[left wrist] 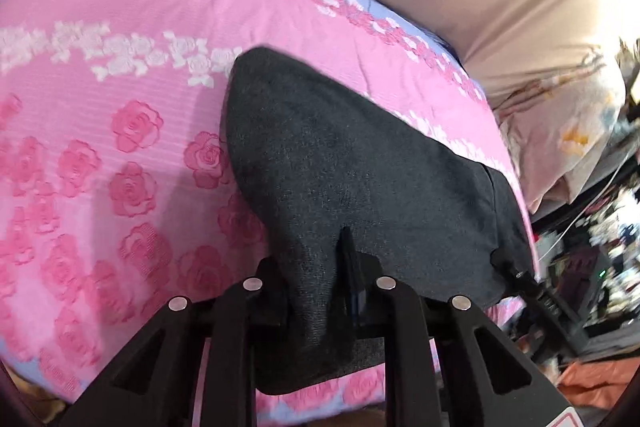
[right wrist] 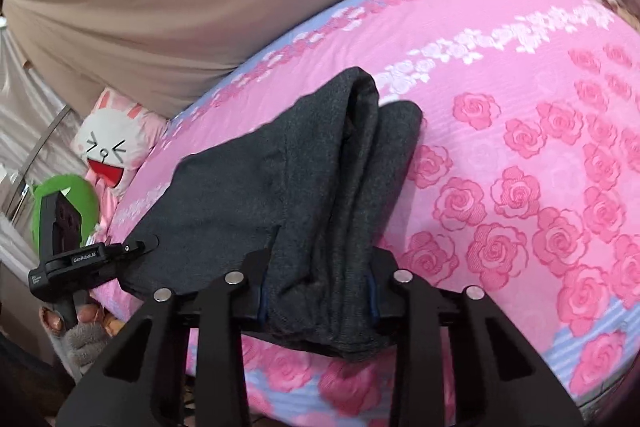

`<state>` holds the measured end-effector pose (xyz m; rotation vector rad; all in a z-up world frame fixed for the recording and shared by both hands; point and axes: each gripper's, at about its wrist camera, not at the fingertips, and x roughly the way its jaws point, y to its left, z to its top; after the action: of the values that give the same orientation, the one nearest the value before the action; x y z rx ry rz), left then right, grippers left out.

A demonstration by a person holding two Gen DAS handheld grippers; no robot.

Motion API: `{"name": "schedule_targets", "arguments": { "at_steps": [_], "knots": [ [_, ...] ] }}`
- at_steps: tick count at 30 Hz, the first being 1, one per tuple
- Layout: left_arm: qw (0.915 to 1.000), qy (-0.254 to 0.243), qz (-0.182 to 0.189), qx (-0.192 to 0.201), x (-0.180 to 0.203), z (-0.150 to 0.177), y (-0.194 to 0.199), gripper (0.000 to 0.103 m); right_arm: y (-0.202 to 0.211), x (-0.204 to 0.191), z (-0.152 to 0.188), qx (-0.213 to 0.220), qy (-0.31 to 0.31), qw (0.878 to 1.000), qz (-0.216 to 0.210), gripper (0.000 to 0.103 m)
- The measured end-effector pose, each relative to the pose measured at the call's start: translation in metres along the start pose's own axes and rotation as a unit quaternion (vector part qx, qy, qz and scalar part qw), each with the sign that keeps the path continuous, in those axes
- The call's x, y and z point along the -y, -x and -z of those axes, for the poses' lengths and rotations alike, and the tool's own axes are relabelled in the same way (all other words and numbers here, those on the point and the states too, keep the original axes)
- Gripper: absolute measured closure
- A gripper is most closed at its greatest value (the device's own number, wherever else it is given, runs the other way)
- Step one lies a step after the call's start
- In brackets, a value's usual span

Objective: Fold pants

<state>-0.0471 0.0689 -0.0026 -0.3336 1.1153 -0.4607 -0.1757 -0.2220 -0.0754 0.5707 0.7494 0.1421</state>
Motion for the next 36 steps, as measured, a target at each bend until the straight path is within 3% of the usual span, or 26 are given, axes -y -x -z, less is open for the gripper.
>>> {"name": "schedule_targets", "arguments": {
  "at_steps": [5, 8, 14, 29, 36],
  "knots": [
    [0.9984, -0.032, -0.044, -0.012, 0.014, 0.012, 0.003, 0.086, -0.003, -0.001, 0.01, -0.021, 0.009, 0.999, 0.025, 0.07],
    [0.9973, -0.029, -0.062, -0.024, 0.012, 0.015, -0.008, 0.086, -0.006, 0.007, 0.012, -0.023, -0.016, 1.0, 0.014, 0.067],
    [0.996, -0.038, -0.077, -0.023, 0.012, 0.017, -0.01, 0.085, -0.008, 0.007, 0.014, -0.023, -0.019, 0.999, 0.017, 0.06],
    [0.9948, -0.042, -0.092, -0.015, 0.018, 0.02, -0.005, 0.085, -0.002, 0.001, 0.016, -0.012, -0.004, 1.0, 0.019, 0.069],
    [0.9963, -0.053, -0.067, -0.002, 0.03, 0.021, 0.025, 0.086, 0.026, -0.013, 0.011, 0.001, 0.01, 1.0, -0.013, 0.071]
  ]
}}
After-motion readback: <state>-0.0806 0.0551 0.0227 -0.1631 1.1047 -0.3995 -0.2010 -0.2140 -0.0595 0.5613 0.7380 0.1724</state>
